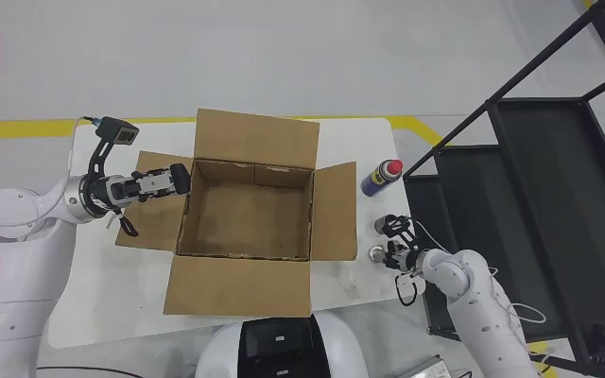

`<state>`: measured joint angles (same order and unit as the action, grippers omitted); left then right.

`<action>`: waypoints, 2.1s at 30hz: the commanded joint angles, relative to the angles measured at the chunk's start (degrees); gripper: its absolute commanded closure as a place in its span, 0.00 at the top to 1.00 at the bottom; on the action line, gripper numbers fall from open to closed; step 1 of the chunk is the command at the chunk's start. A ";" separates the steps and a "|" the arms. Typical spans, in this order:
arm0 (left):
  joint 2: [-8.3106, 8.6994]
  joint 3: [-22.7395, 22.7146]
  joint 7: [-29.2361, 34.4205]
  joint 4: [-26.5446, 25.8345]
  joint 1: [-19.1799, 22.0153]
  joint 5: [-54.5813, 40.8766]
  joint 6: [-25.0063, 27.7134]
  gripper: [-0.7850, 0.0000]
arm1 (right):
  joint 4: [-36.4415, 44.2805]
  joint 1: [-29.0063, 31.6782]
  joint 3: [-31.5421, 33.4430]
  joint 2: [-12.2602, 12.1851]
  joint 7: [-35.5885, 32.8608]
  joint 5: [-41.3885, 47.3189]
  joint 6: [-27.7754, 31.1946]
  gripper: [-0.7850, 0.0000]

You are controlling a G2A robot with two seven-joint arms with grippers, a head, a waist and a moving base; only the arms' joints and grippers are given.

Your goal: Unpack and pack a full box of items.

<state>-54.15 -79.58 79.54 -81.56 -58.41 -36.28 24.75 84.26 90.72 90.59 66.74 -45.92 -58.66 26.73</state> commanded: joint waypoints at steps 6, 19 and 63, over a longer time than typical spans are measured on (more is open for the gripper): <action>0.00 0.00 0.00 0.00 0.00 0.00 0.00 1.00 | -1.80 -1.09 -1.23 -0.24 0.71 -0.81 -0.60 0.43; 0.00 0.00 0.00 0.00 0.00 0.00 0.00 1.00 | -1.18 -1.08 -2.05 -0.80 2.81 -2.34 -2.18 0.00; 0.00 0.00 0.00 0.00 0.00 0.00 0.00 1.00 | 28.49 -14.94 -12.07 -2.81 1.88 10.11 3.35 0.00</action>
<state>-54.15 -79.58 79.54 -81.56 -58.41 -36.28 24.75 113.45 77.75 81.20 63.78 -42.79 -47.81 30.56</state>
